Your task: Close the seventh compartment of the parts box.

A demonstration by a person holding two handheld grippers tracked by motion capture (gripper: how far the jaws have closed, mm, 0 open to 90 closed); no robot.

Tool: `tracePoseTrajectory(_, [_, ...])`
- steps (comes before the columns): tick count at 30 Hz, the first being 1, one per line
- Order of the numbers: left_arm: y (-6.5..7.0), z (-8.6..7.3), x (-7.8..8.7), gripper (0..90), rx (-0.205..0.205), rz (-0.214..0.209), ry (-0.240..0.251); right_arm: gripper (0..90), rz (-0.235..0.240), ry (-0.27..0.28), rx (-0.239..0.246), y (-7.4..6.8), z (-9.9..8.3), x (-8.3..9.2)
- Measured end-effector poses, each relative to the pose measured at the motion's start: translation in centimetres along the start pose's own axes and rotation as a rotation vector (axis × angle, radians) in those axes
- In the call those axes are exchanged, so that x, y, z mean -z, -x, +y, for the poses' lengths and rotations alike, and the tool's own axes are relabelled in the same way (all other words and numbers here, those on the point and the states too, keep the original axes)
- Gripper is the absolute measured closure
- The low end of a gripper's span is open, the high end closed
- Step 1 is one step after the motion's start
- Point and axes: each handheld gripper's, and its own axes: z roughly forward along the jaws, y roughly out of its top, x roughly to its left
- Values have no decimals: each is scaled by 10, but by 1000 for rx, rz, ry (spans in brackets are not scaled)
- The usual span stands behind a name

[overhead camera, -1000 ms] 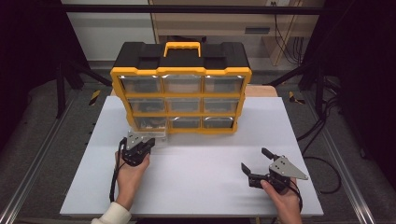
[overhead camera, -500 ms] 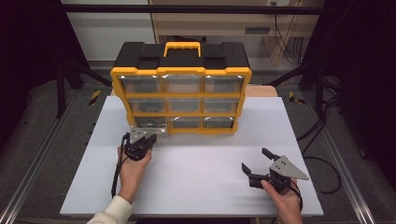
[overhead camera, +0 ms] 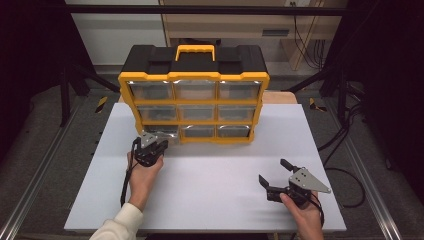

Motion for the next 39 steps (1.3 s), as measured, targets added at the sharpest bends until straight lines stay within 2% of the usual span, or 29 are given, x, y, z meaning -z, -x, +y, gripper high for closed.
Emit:
tracePoseTrajectory(18, [-7, 7, -9, 895, -4, 4, -15, 53, 2, -6, -6, -1, -1, 0])
tracePoseTrajectory(19, [-7, 8, -10, 895, 11, 3, -3, 53, 4, -8, -6, 0, -1, 0])
tracePoseTrajectory(23, [-9, 8, -13, 894, 17, 1, 0, 52, 1, -9, -5, 0, -1, 0])
tracePoseTrajectory(25, [-9, 9, -14, 894, 33, 0, 9, 52, 4, -10, -7, 0, -1, 0])
tracePoseTrajectory(31, [-12, 7, -17, 894, 36, 4, -1, 53, 0, -14, -7, 0, -1, 1])
tracePoseTrajectory(33, [-12, 7, -19, 894, 50, 5, 11, 53, 1, -15, -7, 0, -1, 1])
tracePoseTrajectory(36, [-13, 7, -19, 894, 37, 10, 4, 53, 2, -10, -7, 0, -1, 1])
tracePoseTrajectory(39, [-14, 7, -21, 894, 46, 12, 13, 53, 1, -11, -7, 0, -1, 1])
